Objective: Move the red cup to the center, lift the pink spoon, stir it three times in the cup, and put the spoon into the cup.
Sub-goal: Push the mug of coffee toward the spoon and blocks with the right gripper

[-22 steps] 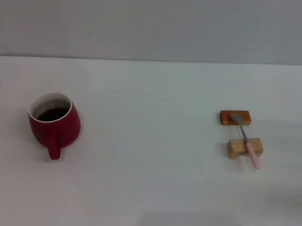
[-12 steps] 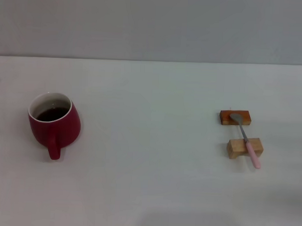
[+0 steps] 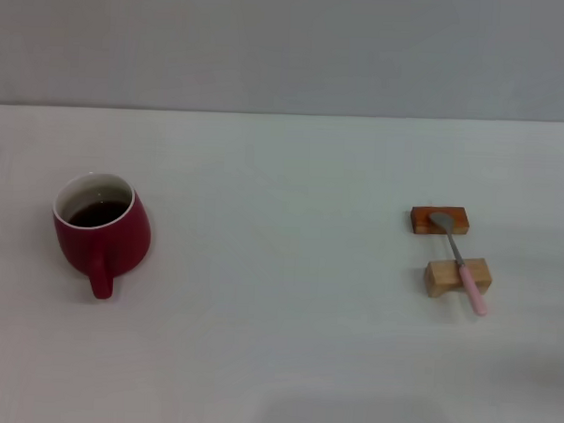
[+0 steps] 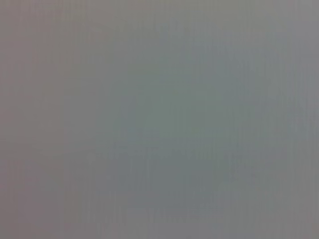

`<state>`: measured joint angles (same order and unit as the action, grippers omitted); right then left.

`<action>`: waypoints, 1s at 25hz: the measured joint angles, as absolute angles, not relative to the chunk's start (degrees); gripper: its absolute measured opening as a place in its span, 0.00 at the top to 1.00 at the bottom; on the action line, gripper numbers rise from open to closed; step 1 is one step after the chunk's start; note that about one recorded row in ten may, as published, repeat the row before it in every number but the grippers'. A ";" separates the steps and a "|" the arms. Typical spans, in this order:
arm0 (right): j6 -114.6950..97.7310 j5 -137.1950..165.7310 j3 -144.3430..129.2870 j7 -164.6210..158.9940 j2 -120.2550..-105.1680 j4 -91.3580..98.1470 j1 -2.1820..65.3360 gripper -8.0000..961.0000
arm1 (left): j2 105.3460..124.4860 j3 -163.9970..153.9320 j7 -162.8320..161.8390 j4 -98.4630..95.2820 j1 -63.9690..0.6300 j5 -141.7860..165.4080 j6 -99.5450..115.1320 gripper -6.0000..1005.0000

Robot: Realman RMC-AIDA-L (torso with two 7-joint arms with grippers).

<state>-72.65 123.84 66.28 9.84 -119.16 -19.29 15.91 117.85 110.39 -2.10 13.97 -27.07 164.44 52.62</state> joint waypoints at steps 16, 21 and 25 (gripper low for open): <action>-69.37 124.02 62.84 10.54 -118.79 -28.62 10.72 0.35 | 117.73 109.96 -1.05 12.22 -26.73 164.62 50.78 0.17; -69.40 124.00 63.95 10.57 -118.74 -27.88 10.91 0.35 | 117.87 109.49 7.40 11.10 -26.77 164.70 49.07 0.40; -69.45 124.08 64.42 10.88 -118.68 -27.86 10.89 0.35 | 118.01 106.31 12.15 10.06 -26.51 164.76 48.26 0.59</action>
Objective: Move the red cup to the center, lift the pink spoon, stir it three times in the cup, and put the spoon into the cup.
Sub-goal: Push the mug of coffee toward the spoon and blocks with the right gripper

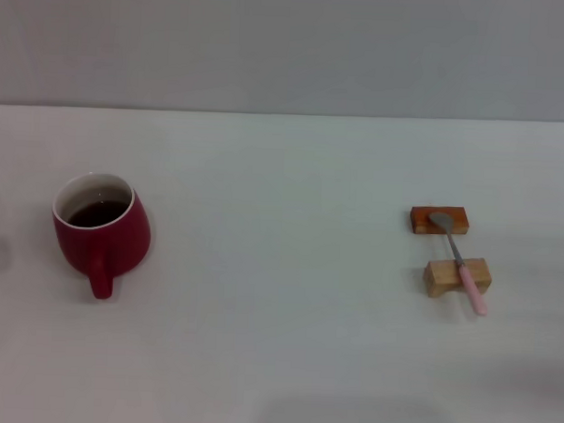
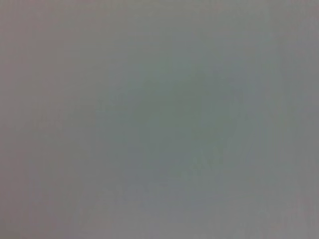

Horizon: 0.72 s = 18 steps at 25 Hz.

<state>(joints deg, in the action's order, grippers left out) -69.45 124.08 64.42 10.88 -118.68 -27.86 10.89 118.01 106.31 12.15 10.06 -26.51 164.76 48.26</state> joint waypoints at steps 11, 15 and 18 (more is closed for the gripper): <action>-69.20 123.88 65.72 14.37 -118.60 -28.27 11.29 0.35 | 116.80 91.94 12.71 9.57 -21.81 164.82 48.11 0.92; -67.96 123.88 66.77 14.01 -118.50 -28.30 11.82 0.35 | 116.98 88.41 12.73 9.75 -21.07 164.81 48.37 0.97; -67.19 123.98 67.66 13.85 -118.44 -28.30 12.03 0.35 | 117.18 85.47 12.74 9.67 -21.12 164.79 48.45 1.00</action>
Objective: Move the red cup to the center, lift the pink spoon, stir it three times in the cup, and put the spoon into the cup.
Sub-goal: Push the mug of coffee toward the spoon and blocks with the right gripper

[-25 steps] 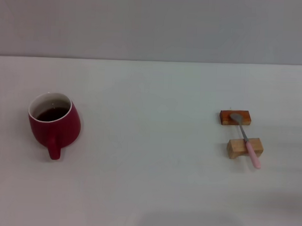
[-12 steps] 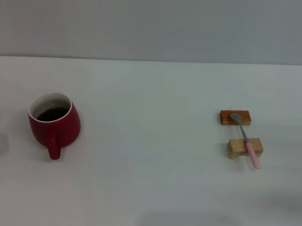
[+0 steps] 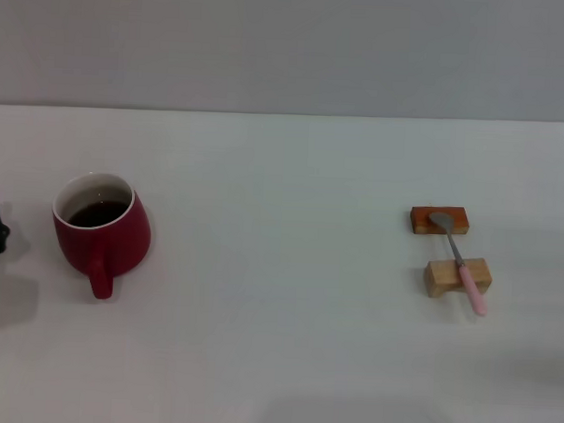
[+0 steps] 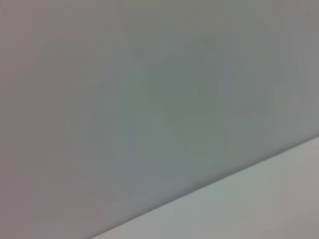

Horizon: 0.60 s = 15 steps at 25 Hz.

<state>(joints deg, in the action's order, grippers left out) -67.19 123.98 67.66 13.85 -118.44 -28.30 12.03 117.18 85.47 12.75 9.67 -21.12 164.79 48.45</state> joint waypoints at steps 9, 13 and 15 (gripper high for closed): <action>-67.06 124.04 67.81 13.70 -118.47 -28.17 12.38 0.35 | 117.85 80.57 12.69 10.31 -21.82 164.80 48.51 0.99; -67.00 123.89 67.85 13.69 -118.48 -27.91 12.68 0.35 | 117.91 79.28 12.56 10.37 -22.28 164.79 48.40 0.99; -66.88 123.85 67.99 13.68 -118.48 -27.88 12.77 0.35 | 117.92 78.69 12.56 10.37 -22.60 164.78 48.27 0.99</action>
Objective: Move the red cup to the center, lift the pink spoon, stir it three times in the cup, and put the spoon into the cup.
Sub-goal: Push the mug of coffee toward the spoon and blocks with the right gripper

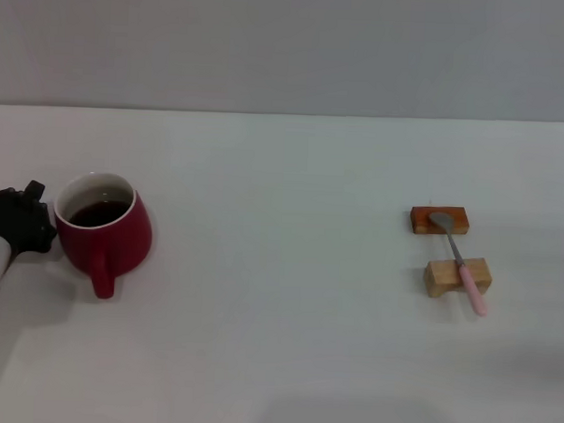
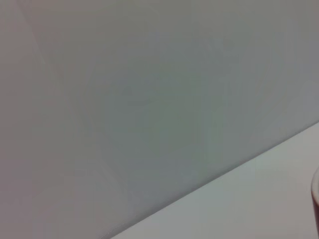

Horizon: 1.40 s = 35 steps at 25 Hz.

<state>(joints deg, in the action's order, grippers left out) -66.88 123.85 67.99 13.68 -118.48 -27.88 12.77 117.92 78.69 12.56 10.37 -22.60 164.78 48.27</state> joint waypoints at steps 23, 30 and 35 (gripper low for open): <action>-66.44 123.84 68.64 13.64 -118.47 -27.59 13.62 0.35 | 118.57 66.82 10.14 14.17 -22.83 164.66 48.41 0.97; -66.44 123.96 68.64 13.64 -118.47 -27.60 13.63 0.35 | 118.68 62.83 8.26 15.83 -22.94 164.49 48.49 0.97; -66.43 123.96 68.64 13.65 -118.47 -27.60 13.62 0.35 | 118.69 60.68 8.23 17.14 -22.57 164.45 48.26 0.97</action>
<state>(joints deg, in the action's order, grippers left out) -66.43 123.96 68.64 13.65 -118.47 -27.60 13.62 118.69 60.68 8.23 17.14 -22.57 164.45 48.26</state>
